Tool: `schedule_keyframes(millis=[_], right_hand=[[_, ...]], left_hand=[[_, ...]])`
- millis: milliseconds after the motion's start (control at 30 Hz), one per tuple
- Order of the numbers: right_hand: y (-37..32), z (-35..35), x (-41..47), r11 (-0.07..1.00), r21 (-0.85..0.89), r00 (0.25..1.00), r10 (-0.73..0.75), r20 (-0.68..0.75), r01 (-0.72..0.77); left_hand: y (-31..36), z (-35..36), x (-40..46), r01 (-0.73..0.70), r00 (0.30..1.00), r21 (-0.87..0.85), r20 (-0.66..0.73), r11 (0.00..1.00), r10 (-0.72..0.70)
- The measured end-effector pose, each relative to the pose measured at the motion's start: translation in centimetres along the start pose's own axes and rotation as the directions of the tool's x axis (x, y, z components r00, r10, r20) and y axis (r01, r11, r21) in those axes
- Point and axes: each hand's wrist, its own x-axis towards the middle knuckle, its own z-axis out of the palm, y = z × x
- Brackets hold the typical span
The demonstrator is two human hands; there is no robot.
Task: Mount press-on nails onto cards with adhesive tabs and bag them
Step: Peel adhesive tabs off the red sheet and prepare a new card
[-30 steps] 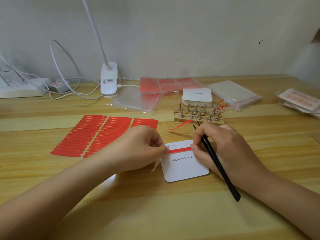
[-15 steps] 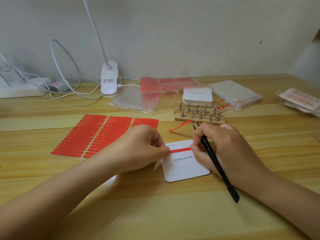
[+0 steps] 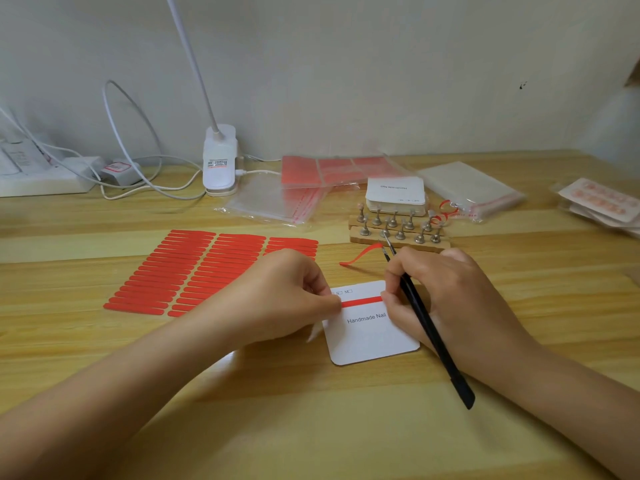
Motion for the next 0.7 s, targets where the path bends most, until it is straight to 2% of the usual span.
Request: schedule_keyframes(millis=[467, 700], right_hand=[[-0.2, 0.0, 0.1, 0.998, -0.026, 0.998, 0.061, -0.013, -0.061], [-0.3, 0.0, 0.0, 0.998, -0.025, 0.997, 0.065, -0.028, -0.066]], left_hand=[[-0.4, 0.1, 0.0, -0.023, 0.999, 0.033, -0.038, 0.999, 0.024], [-0.6, 0.7, -1.1, -0.104, 0.973, 0.331, -0.164, 0.938, 0.165]])
